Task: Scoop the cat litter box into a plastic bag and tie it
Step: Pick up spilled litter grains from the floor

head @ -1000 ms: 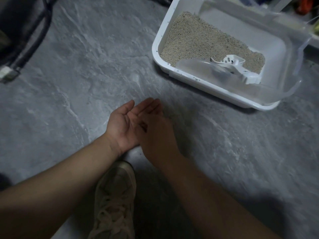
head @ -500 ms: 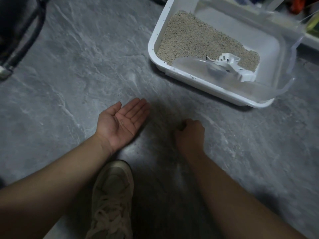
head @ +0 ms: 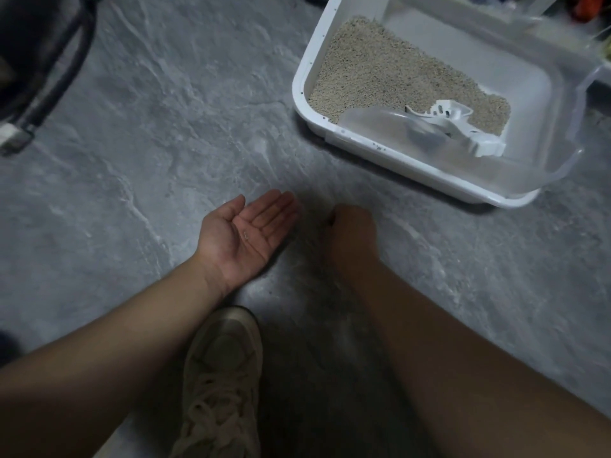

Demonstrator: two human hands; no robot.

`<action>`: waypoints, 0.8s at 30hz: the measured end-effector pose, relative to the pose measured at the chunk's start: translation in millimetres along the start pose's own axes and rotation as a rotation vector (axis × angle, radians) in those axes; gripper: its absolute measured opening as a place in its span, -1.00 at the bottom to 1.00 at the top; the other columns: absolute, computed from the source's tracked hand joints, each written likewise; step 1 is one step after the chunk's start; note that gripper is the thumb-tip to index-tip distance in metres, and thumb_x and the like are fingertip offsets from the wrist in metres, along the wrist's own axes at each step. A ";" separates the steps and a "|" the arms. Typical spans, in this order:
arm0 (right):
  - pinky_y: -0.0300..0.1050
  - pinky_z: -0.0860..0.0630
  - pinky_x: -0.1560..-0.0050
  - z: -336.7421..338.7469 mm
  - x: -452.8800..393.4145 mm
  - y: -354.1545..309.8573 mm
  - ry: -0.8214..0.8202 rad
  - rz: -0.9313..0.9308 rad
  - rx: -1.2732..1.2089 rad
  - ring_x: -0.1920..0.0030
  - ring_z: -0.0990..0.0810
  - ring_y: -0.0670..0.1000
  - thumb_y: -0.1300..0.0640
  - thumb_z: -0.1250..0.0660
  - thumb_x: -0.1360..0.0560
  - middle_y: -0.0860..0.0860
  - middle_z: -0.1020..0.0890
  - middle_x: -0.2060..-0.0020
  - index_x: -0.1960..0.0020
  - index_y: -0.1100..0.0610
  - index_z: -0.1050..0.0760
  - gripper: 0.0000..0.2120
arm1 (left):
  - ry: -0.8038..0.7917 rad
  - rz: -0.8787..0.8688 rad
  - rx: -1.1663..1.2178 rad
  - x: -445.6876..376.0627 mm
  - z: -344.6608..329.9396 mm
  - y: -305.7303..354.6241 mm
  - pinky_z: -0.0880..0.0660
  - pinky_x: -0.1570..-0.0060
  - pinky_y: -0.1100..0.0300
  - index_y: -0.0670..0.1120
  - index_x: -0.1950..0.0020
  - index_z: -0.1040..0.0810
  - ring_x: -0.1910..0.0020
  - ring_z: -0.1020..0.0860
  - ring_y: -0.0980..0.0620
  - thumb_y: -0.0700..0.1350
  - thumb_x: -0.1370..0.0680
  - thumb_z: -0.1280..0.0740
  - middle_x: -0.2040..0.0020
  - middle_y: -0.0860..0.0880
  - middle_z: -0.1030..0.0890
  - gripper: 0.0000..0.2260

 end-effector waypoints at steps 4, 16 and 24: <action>0.00 -0.50 -0.18 6.6 -5.9 -8.3 -0.082 0.058 0.058 -0.19 -0.60 0.27 0.20 -0.21 -0.61 0.25 -0.65 -0.12 -0.20 0.25 -0.61 -0.72 | -0.016 0.003 0.000 -2.1 -2.3 0.2 -0.56 -0.17 -0.20 -0.32 -0.27 -0.56 -0.19 -0.64 -0.29 -0.02 -0.69 -0.07 -0.25 -0.31 -0.62 -0.55; -0.17 -0.29 0.28 24.5 36.0 -44.6 0.078 0.141 -0.307 0.24 -0.60 0.04 0.09 -0.39 -0.49 0.10 -0.68 0.26 0.18 0.15 -0.61 -0.86 | -0.017 0.002 -0.021 -5.6 -5.8 -1.3 -0.46 -0.35 -0.08 -0.30 -0.30 -0.56 -0.23 -0.63 -0.23 -0.01 -0.68 -0.07 -0.27 -0.28 -0.62 -0.55; -0.20 -0.36 0.21 15.3 73.3 -61.5 0.025 0.296 -0.501 0.20 -0.51 -0.06 0.17 -0.37 -0.53 0.09 -0.64 0.19 0.10 0.19 -0.61 -0.90 | -0.089 0.056 -0.023 3.3 -22.2 -10.5 -0.59 -0.15 -0.17 -0.30 0.01 -0.70 -0.12 -0.68 -0.22 -0.04 -0.65 -0.13 -0.13 -0.25 -0.69 -0.57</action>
Point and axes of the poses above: each hand's wrist, its own x-axis away from the middle knuckle, its own z-axis out of the back of the hand, y = z × x, the point moved 5 cm from there along -x, towards the middle knuckle
